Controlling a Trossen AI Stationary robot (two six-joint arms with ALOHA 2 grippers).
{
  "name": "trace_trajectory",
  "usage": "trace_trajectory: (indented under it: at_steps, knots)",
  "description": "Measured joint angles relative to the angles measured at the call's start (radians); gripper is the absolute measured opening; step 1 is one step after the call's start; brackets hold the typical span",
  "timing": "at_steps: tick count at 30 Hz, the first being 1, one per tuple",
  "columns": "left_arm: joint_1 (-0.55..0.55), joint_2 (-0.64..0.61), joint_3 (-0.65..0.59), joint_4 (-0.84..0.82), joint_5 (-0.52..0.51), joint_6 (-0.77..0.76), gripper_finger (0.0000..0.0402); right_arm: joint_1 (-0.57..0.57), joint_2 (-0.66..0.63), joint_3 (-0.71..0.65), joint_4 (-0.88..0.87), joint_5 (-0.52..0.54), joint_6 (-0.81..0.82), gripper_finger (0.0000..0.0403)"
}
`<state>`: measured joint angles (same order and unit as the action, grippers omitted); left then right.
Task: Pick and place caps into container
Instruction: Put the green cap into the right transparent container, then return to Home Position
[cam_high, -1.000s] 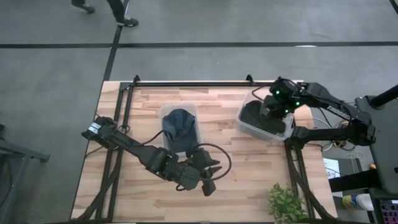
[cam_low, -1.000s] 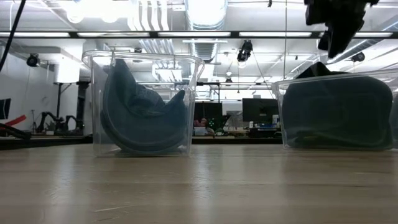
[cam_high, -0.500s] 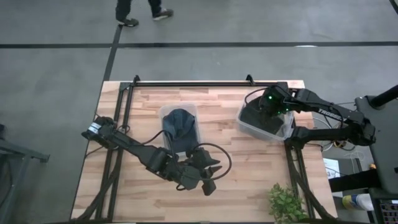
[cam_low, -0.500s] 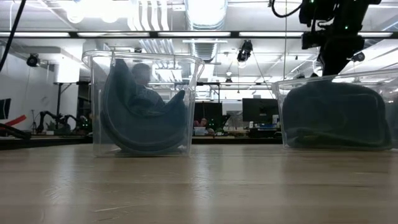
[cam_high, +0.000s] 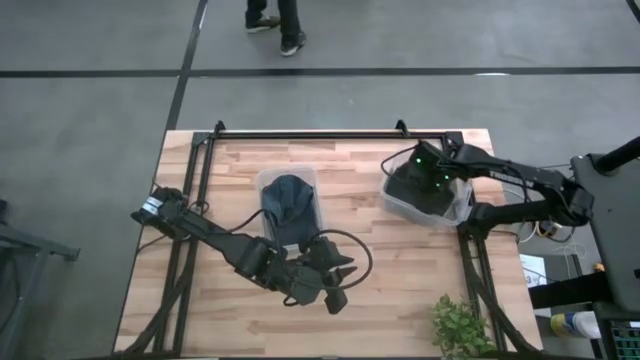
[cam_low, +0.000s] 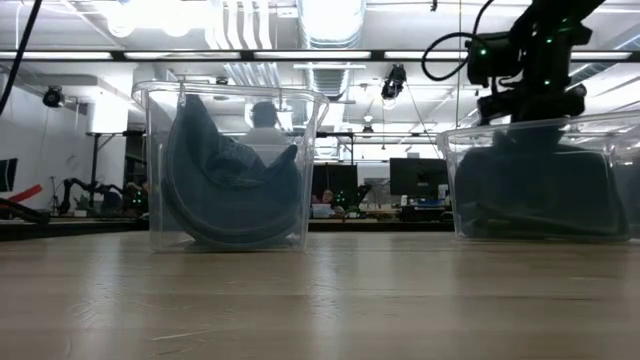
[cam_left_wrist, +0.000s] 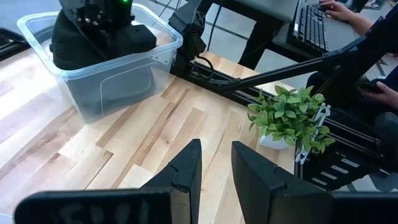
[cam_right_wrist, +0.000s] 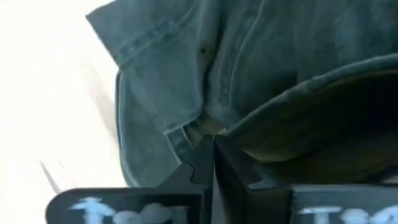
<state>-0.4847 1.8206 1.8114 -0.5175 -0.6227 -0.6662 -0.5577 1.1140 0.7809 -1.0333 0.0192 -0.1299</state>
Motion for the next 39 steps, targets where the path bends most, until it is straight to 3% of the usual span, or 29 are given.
trace_trajectory:
  at_steps: [11,18,23,31,39]
  knots:
    - [0.000,0.000,0.000,0.000,0.000,-0.015,0.0080,-0.065,0.127,0.017,0.019,-0.046,-0.012,0.0008]
    - [-0.001,0.000,0.000,0.001,0.001,-0.026,0.0080,-0.129,0.141,0.041,-0.011,-0.106,-0.053,0.0008]
    - [-0.001,0.000,0.000,0.001,0.001,-0.043,0.0080,-0.143,0.075,0.087,-0.059,-0.230,-0.058,0.0008]
    - [-0.001,0.000,0.000,0.001,0.002,-0.044,0.0080,-0.142,-0.049,0.206,-0.128,-0.222,-0.101,0.0008]
    - [-0.008,-0.011,0.000,-0.002,0.016,-0.006,0.0080,-0.139,-0.096,0.395,-0.337,-0.235,-0.118,0.0008]
